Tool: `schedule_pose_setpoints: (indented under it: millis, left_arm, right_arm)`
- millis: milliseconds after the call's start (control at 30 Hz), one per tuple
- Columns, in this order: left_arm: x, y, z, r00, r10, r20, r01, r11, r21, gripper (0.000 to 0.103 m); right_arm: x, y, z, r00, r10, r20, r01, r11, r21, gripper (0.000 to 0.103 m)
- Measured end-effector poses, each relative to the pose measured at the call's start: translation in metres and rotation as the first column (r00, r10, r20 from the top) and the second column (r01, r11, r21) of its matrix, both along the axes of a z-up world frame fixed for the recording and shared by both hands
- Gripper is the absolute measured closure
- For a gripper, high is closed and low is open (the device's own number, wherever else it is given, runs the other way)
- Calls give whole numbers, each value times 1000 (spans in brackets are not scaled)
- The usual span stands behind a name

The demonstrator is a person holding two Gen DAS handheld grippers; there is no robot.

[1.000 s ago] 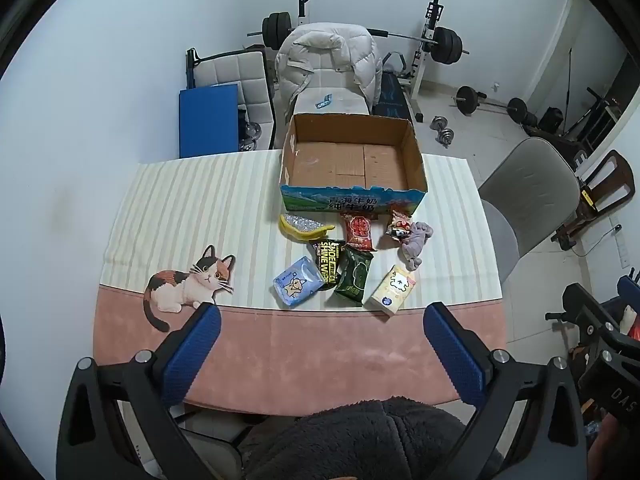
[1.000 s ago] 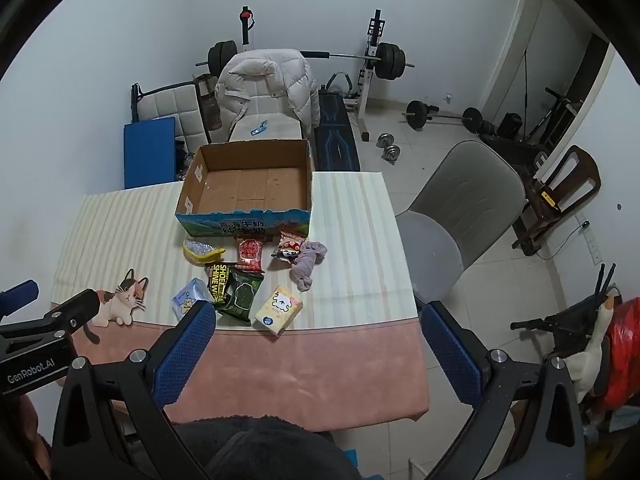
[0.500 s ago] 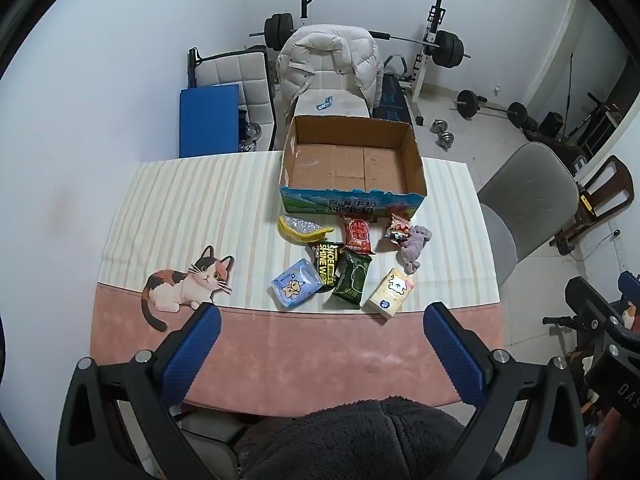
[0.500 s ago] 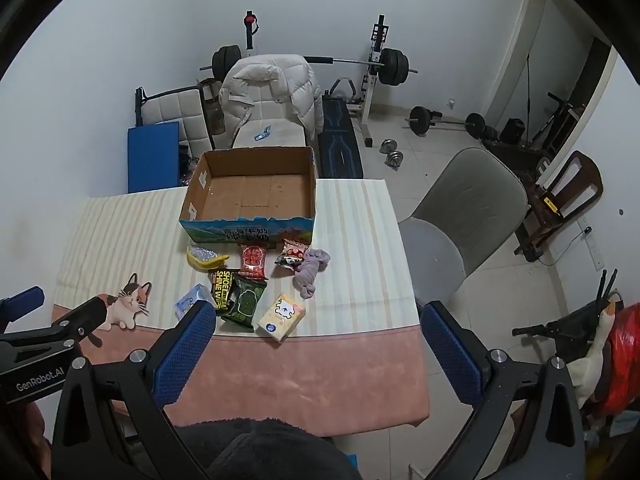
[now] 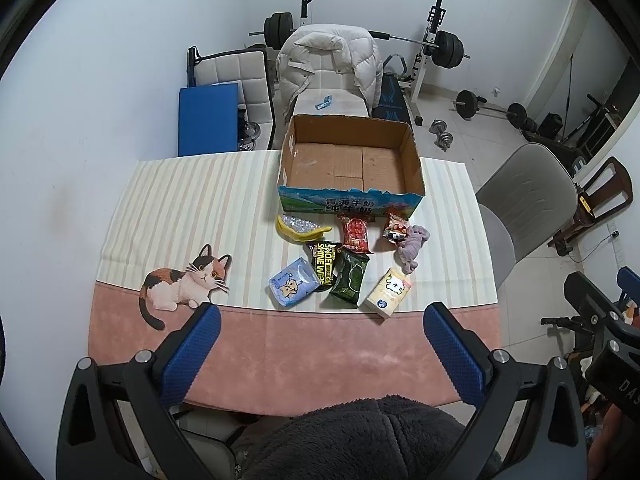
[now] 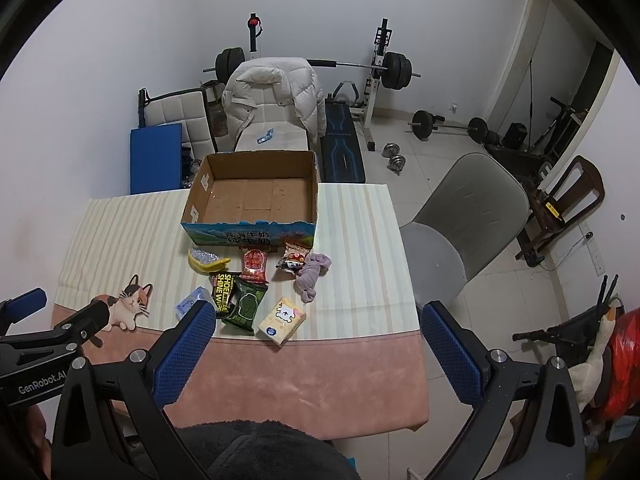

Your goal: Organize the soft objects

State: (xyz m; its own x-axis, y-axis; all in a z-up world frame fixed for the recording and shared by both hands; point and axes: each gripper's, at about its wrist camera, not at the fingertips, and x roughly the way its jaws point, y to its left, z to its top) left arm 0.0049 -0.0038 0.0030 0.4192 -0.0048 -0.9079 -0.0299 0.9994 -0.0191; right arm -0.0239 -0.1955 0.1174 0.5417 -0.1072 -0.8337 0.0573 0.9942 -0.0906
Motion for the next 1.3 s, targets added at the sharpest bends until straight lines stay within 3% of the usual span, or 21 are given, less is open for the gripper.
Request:
schedule_pose_setpoints:
  millis: [1300]
  left_arm:
    - [-6,6,10,999,12,36,-12,1000,-10,0]
  right_arm:
    - [0,7,6,1000,28,15,-28,1000,0,0]
